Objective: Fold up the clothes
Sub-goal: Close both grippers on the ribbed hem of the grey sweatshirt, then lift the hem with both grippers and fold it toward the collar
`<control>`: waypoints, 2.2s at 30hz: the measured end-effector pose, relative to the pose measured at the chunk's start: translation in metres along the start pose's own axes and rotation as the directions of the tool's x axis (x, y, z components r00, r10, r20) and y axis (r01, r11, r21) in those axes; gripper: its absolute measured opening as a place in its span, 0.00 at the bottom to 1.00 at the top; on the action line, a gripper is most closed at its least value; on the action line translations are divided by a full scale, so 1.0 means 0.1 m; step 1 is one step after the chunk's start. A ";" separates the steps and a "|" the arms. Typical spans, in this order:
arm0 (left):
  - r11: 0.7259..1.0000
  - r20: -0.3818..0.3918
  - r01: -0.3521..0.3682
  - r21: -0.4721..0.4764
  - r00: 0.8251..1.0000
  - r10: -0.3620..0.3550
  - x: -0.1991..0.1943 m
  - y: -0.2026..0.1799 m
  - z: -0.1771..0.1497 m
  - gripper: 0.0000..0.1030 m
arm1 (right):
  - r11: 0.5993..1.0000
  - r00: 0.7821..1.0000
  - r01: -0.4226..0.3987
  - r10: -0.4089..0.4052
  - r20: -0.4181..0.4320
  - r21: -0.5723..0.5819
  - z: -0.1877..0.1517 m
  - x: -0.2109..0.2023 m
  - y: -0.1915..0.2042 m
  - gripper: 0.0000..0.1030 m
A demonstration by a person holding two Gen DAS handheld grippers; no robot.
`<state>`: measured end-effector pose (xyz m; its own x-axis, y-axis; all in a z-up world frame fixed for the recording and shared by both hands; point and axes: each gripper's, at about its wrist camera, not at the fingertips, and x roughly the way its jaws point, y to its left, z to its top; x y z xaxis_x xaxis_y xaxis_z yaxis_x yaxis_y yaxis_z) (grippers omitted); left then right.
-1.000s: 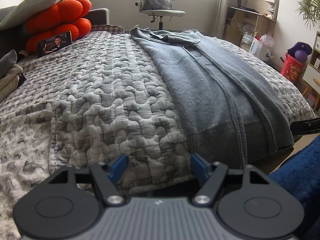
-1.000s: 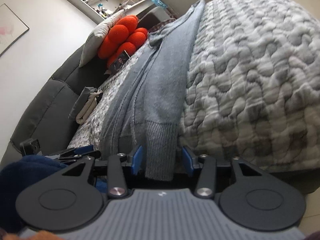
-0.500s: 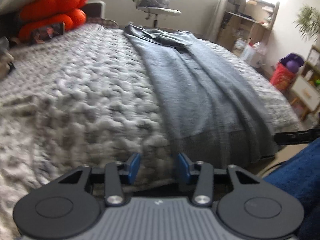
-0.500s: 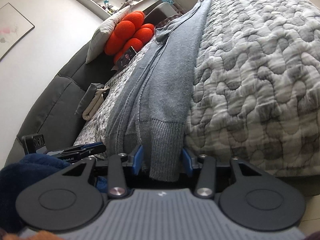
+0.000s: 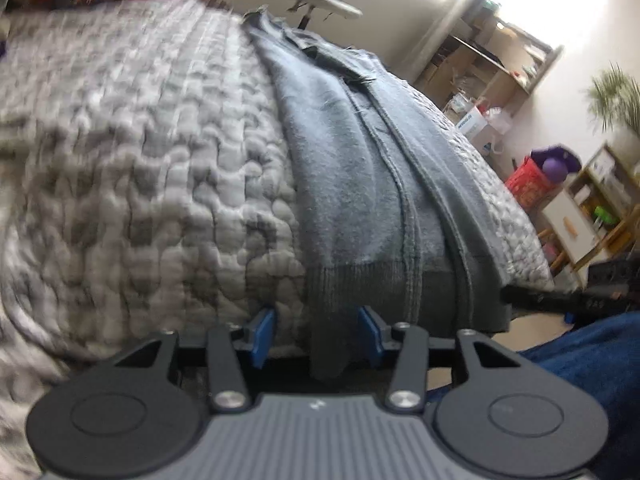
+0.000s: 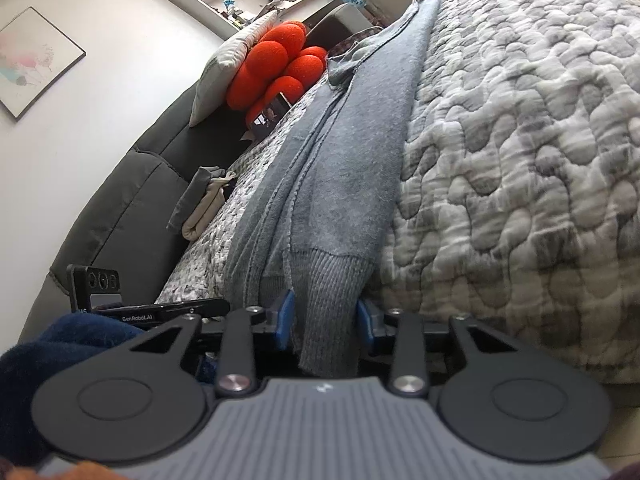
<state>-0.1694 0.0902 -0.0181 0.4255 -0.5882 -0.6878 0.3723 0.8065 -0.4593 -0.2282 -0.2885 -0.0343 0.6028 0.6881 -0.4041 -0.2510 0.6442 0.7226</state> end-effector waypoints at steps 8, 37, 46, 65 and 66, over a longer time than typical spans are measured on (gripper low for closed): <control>0.988 -0.063 0.090 -0.122 0.993 -0.099 0.16 0.07 -0.06 0.18 | 1.000 1.000 0.000 0.000 0.000 -0.029 -0.01 -0.01 0.07 0.11; 0.972 0.128 0.149 -0.184 0.984 -0.126 0.42 -0.02 1.74 0.07 | 0.997 0.976 0.014 0.002 0.220 -0.072 1.53 0.42 0.25 0.11; 0.977 0.125 0.115 -0.182 0.988 -0.092 0.83 0.19 2.09 0.47 | 0.984 0.973 0.173 -0.178 0.144 0.047 1.75 0.89 -0.18 0.17; 0.999 0.206 -0.014 -0.031 0.978 0.020 0.58 0.29 1.77 0.75 | 0.972 0.955 0.230 -0.216 0.204 -0.044 1.80 0.85 -0.18 0.17; 1.000 0.208 -0.021 -0.014 0.978 0.023 0.58 0.27 1.77 0.75 | 0.973 0.954 0.227 -0.214 0.208 -0.040 1.81 0.84 -0.19 0.17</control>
<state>0.0117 0.0667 0.0292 0.5959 -0.5691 -0.5666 0.3518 0.8192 -0.4529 -0.0360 -0.3028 0.0195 0.7868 0.4494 -0.4231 -0.1377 0.7960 0.5894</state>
